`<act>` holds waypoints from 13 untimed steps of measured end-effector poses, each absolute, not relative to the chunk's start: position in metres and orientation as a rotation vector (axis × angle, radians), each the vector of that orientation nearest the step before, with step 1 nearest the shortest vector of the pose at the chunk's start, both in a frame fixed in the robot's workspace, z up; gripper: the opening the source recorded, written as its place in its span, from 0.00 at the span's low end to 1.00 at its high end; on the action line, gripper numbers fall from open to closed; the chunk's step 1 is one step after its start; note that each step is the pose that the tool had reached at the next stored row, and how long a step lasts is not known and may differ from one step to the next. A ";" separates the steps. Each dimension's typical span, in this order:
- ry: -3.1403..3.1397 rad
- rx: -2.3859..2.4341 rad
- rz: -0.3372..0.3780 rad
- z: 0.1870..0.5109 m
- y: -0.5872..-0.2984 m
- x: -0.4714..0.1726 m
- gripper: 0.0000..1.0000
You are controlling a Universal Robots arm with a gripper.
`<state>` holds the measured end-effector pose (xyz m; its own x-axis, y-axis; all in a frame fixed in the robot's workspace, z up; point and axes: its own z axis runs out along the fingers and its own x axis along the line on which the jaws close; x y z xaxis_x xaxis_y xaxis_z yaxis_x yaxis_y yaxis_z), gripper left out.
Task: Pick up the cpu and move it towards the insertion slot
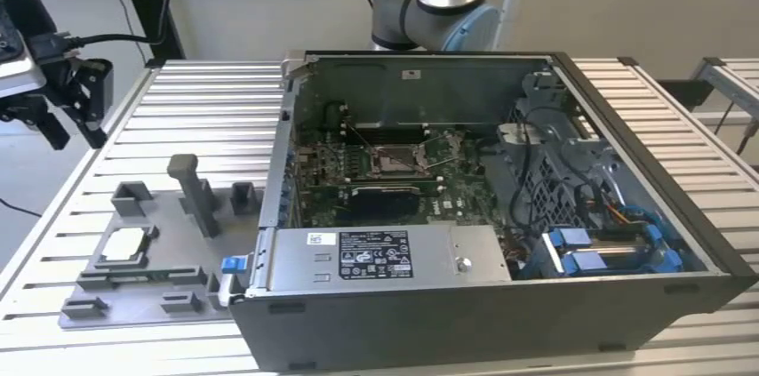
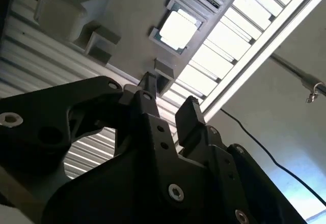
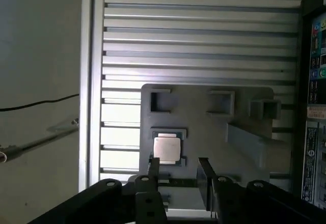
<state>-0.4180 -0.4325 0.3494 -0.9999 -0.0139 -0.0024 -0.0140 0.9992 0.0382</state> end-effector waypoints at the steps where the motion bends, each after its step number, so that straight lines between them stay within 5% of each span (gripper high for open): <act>1: 3.139 -0.022 0.060 0.349 -0.432 -0.418 1.00; 13: 3.139 -0.022 0.060 0.347 -0.432 -0.418 1.00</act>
<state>-0.4184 -0.4325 0.3469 -0.9999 -0.0139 -0.0017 -0.0139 0.9992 0.0382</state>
